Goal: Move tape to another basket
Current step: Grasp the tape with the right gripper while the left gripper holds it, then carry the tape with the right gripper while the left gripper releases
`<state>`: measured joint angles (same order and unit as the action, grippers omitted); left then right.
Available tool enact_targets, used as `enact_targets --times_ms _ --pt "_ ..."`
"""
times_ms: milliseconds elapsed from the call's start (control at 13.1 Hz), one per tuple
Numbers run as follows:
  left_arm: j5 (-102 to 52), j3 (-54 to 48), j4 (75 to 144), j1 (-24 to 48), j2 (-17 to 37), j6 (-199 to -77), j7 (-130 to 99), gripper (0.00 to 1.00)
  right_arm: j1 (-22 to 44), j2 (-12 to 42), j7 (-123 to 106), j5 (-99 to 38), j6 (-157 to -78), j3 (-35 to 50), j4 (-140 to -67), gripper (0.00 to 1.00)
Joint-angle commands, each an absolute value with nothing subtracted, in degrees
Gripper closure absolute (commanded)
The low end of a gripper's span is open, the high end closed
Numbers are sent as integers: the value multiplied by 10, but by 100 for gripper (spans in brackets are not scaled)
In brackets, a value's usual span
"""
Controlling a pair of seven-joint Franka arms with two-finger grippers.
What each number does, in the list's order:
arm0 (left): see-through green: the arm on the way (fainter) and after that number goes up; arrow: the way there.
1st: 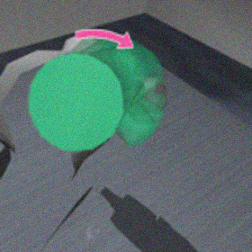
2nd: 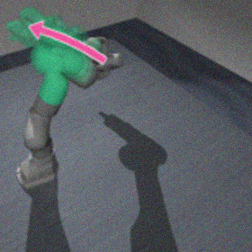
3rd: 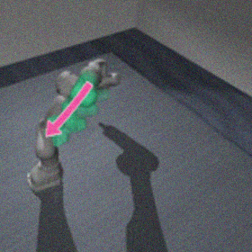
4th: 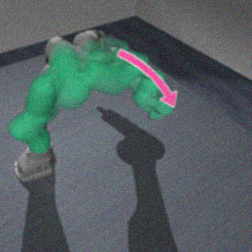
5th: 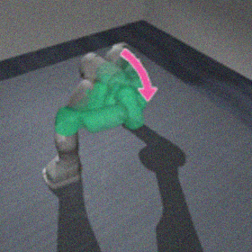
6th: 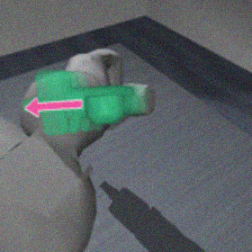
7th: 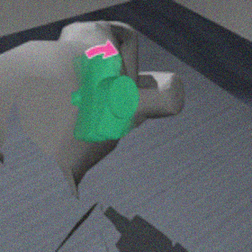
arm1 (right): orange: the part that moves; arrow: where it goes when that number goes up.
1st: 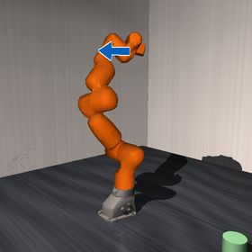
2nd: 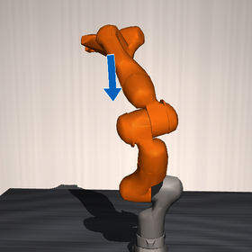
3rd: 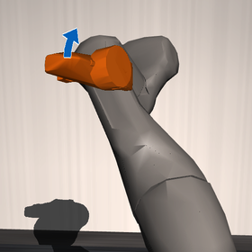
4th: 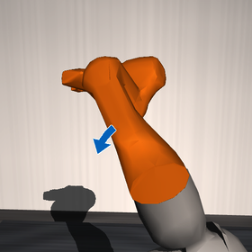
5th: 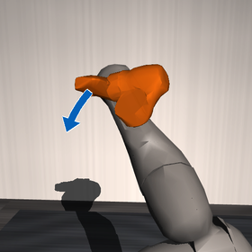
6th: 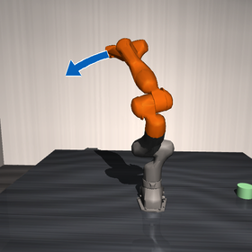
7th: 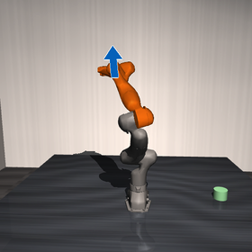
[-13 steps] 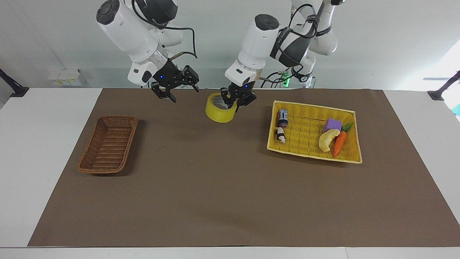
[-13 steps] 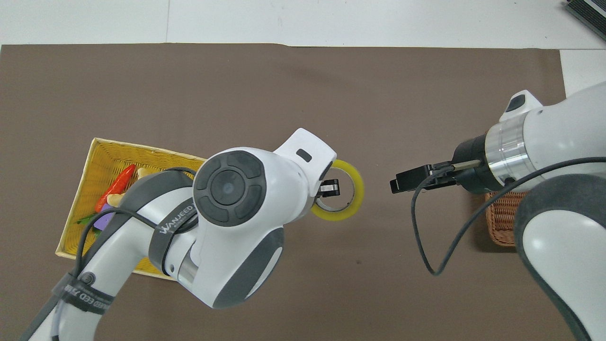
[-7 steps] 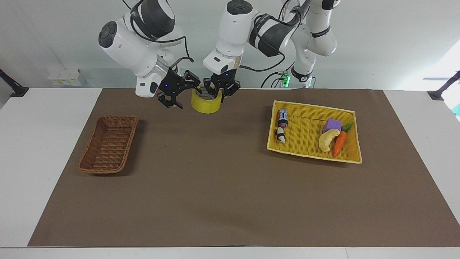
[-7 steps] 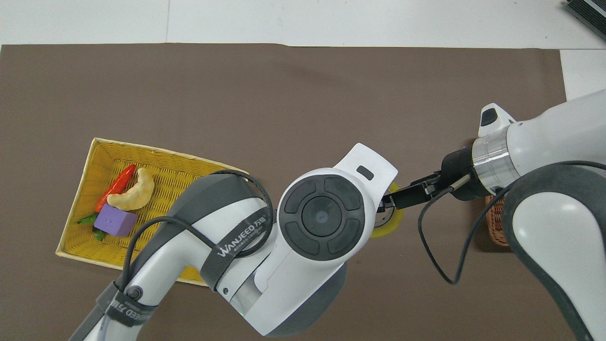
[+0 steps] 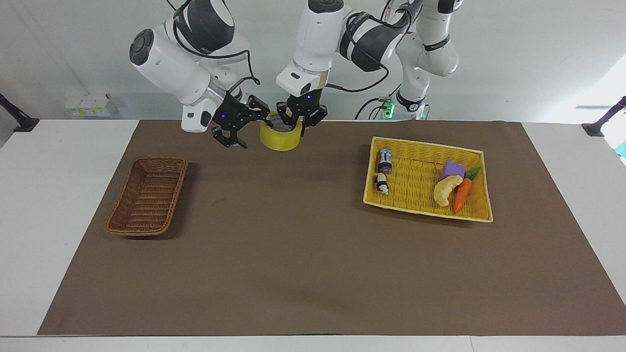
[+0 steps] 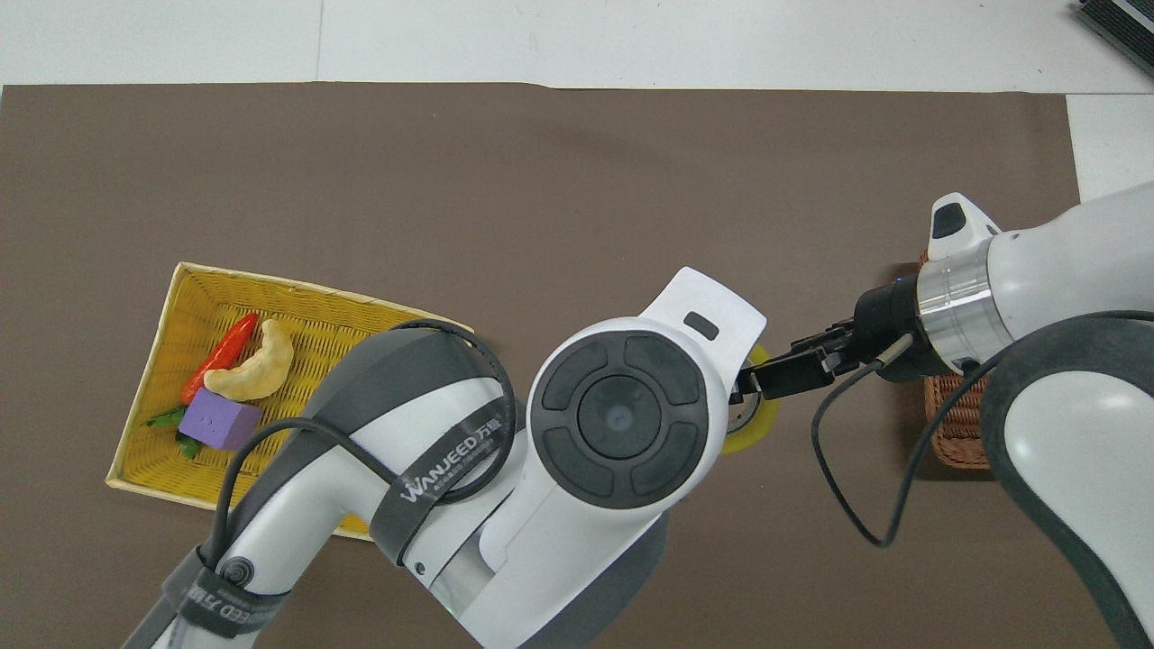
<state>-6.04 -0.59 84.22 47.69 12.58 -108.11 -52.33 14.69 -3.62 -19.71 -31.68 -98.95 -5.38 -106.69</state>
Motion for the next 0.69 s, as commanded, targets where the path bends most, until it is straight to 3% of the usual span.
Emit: enact_targets --times_ms 0,230,306,459,536,613 --pt "-68 -1 818 483 113 -1075 -542 100 139 -44 -214 -319 -998 -53 -1091 48" --pt "-106 -1 821 483 106 -1107 -563 100 139 -44 -181 -319 -992 -54 -1090 92" --pt "-129 -1 827 481 104 -1135 -563 100 139 -44 -156 -319 -989 -54 -1090 100" --pt "-154 1 830 477 103 -1159 -563 100 138 -44 -132 -319 -980 -54 -1088 100" --pt "-155 1 829 473 102 -1159 -560 69 135 -43 -132 -320 -979 -55 -1086 100" --pt "-156 5 829 472 98 -1155 -562 1 126 -42 -135 -320 -975 -55 -1085 100"
